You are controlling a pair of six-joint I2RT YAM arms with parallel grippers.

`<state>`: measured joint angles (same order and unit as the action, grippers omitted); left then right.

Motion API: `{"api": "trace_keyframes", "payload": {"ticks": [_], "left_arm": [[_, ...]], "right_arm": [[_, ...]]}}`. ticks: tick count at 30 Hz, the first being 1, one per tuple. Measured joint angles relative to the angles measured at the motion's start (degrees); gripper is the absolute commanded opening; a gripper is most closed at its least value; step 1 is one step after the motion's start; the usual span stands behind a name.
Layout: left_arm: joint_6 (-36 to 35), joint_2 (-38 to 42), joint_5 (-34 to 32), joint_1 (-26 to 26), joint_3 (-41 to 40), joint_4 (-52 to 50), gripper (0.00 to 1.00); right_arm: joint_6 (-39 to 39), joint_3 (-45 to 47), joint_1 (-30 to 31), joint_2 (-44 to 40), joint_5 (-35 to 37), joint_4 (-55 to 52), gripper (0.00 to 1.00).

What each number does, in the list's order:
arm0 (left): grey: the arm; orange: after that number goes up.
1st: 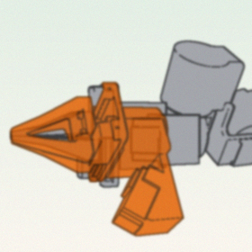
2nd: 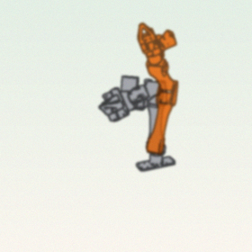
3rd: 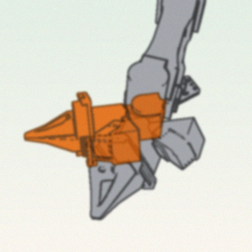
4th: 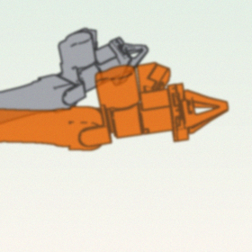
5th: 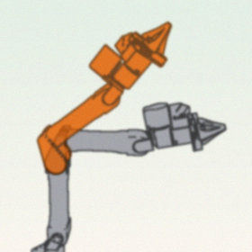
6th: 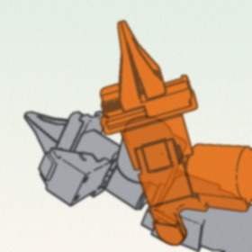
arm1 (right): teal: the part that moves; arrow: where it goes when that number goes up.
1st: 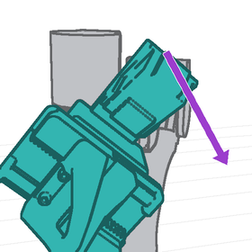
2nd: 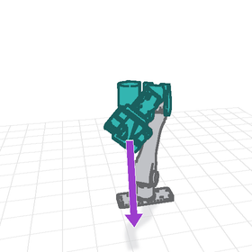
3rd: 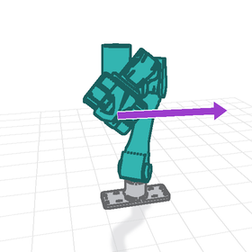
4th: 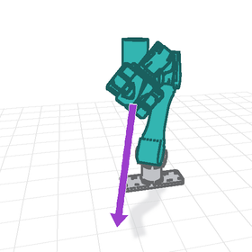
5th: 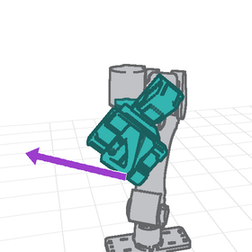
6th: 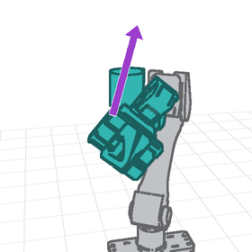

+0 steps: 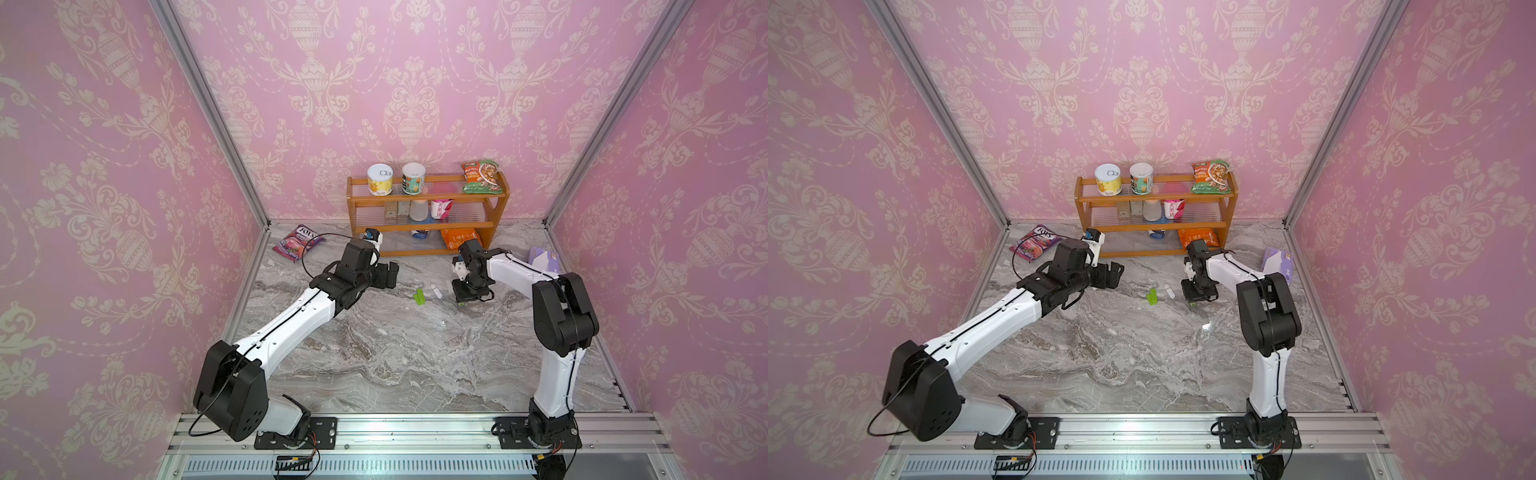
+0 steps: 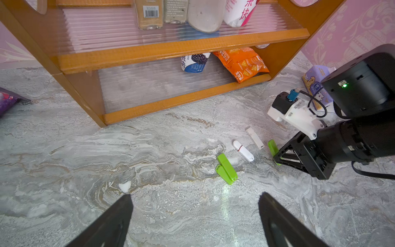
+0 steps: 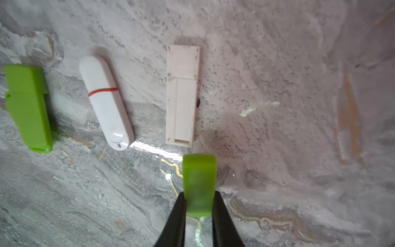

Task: Close the usb drive cover
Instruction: Place the USB drive at the center of the board.

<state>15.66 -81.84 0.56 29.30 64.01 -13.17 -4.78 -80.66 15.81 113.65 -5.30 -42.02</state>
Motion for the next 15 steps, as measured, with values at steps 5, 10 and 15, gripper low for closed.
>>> {"api": "trace_keyframes", "payload": {"ticks": [5, 10, 15], "left_arm": [[-0.2, 0.0, -1.3, -0.5, 0.0, -0.1, 0.95], [-0.2, 0.0, -1.7, -1.2, -0.1, -0.2, 0.95], [-0.2, 0.0, -2.2, -1.5, -0.1, -0.3, 0.95]], "right_arm": [[0.0, -1.6, -0.3, 0.5, 1.5, -0.3, 0.0], [0.0, -4.0, -1.9, 1.9, 2.2, -0.3, 0.01], [0.0, -6.2, -2.4, 4.3, 2.1, -0.3, 0.11]]}}
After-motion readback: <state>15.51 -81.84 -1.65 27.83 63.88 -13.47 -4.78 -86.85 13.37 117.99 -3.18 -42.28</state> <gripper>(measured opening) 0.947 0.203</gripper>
